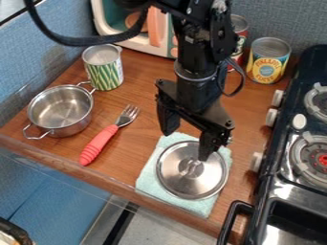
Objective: Move the silver pot to the upper right side of the table
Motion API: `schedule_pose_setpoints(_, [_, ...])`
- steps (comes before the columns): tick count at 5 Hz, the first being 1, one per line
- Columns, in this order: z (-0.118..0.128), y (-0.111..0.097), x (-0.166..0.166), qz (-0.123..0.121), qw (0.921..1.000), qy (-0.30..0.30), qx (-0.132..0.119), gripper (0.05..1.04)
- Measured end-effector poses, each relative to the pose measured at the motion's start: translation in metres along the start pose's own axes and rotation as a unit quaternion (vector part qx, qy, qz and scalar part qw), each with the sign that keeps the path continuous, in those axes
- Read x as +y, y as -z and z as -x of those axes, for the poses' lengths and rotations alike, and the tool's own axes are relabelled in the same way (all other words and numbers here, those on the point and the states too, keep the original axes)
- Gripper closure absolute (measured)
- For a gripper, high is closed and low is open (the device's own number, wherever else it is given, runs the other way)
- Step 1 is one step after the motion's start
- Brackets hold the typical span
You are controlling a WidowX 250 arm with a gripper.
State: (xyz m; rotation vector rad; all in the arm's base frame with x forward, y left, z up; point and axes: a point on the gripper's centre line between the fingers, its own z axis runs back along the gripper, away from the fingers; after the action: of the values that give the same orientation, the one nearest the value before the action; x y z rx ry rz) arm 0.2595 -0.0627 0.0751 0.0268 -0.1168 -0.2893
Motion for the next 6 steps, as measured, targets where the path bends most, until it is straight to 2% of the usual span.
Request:
schedule_pose_setpoints(1, [0.004,0.007,0.0,0.002,0.9999,0.0,0.015,0.083])
schedule_pose_setpoints(2, [0.021,0.007,0.043,-0.005,0.9987,-0.046,0.021,0.083])
schedule_pose_setpoints(3, [0.03,0.004,0.078,-0.01,0.9981,-0.058,0.017,0.083])
schedule_pose_setpoints(4, [0.05,0.007,0.118,-0.016,0.9964,-0.079,0.025,0.083])
schedule_pose_setpoints(5, [0.062,0.021,0.147,-0.028,0.9956,-0.083,0.035,0.083])
schedule_pose_setpoints(6, [0.061,0.035,0.166,-0.046,0.994,-0.093,0.034,0.083])
